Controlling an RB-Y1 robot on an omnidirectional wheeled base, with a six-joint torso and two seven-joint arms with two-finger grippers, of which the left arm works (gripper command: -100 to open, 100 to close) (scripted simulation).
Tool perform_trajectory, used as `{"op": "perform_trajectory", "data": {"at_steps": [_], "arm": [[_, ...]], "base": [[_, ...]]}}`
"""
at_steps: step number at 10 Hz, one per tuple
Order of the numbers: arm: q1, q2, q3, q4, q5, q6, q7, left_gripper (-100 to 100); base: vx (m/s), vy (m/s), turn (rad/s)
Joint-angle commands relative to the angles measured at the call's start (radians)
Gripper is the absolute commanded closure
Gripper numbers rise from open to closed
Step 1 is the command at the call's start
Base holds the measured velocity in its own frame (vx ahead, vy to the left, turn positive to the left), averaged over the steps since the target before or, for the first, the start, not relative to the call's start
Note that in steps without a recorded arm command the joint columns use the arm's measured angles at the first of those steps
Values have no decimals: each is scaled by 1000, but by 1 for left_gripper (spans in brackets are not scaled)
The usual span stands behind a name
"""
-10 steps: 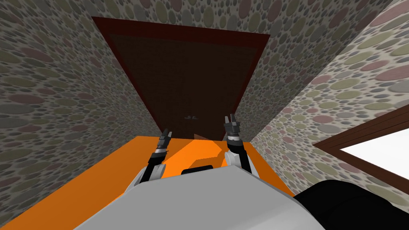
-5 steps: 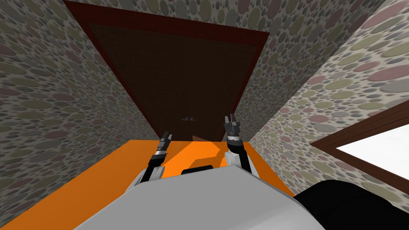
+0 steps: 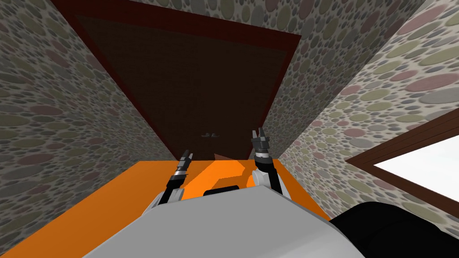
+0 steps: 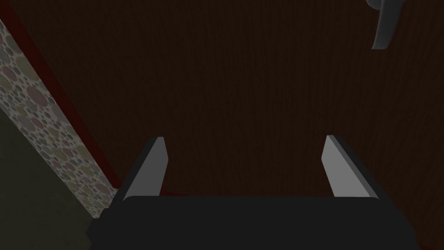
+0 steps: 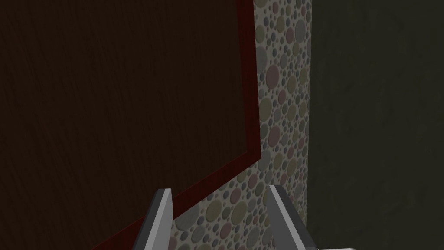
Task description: Pull the door open
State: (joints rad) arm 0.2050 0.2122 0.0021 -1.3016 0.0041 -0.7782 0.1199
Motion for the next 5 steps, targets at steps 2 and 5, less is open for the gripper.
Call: {"op": "perform_trajectory", "data": {"at_steps": [2, 5], "arm": [[-18, 13, 2, 72, 8, -10, 20, -100], [-40, 26, 3, 153, 17, -21, 40, -100]], "base": [[115, 2, -87], [103, -6, -65]]}}
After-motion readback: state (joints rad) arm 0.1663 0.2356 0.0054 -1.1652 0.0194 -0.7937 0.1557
